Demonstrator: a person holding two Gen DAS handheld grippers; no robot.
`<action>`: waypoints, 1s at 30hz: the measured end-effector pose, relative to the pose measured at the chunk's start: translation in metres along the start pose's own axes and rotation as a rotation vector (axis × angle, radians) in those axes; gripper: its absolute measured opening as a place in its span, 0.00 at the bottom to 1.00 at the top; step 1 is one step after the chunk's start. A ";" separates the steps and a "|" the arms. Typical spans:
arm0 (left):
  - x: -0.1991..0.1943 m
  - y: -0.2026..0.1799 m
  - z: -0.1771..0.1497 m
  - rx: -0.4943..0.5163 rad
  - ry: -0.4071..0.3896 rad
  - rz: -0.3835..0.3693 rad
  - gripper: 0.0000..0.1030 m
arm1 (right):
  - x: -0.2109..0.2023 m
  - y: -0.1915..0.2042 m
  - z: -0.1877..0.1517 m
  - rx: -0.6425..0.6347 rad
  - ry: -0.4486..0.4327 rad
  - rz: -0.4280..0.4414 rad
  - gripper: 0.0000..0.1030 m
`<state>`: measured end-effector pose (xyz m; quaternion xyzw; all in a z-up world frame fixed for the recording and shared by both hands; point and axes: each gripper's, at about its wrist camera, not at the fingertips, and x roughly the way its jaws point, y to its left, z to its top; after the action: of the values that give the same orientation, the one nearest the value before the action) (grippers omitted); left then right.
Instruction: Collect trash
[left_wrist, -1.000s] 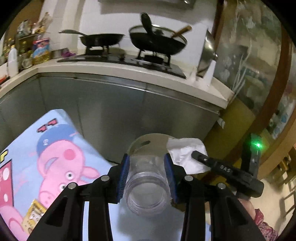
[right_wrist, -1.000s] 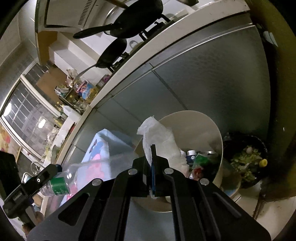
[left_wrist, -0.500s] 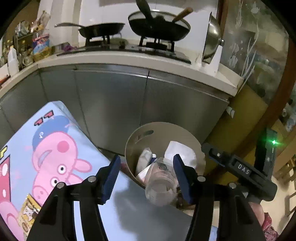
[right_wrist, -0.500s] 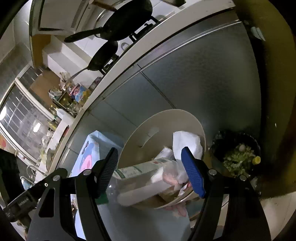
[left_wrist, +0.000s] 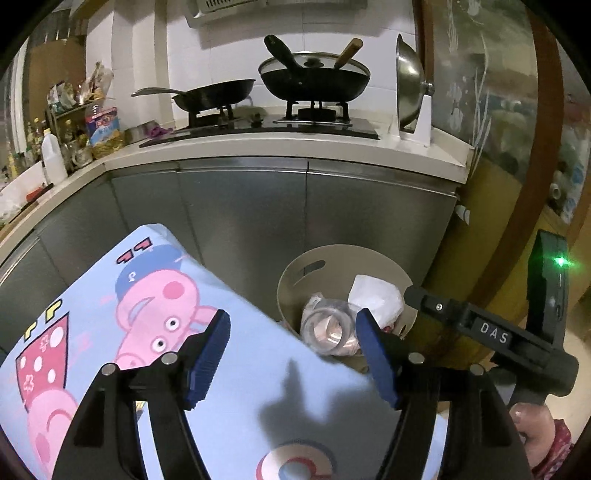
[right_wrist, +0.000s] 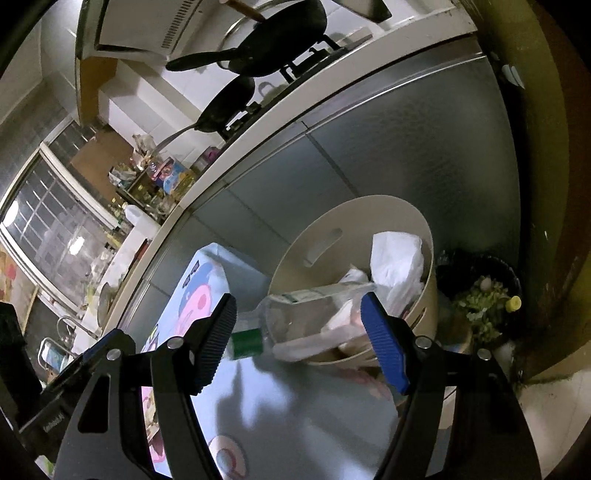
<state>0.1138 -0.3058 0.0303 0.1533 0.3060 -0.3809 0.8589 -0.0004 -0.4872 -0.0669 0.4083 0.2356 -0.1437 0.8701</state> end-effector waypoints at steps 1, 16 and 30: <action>-0.002 0.000 -0.001 0.001 0.000 0.003 0.68 | -0.002 0.003 -0.002 -0.002 0.000 0.000 0.67; -0.033 0.008 -0.021 -0.015 -0.027 0.019 0.70 | -0.024 0.042 -0.018 -0.051 -0.007 0.012 0.66; -0.041 0.017 -0.030 -0.032 -0.031 0.033 0.72 | -0.032 0.063 -0.027 -0.080 -0.009 0.026 0.66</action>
<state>0.0930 -0.2566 0.0341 0.1387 0.2961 -0.3639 0.8721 -0.0077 -0.4252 -0.0241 0.3756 0.2322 -0.1248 0.8885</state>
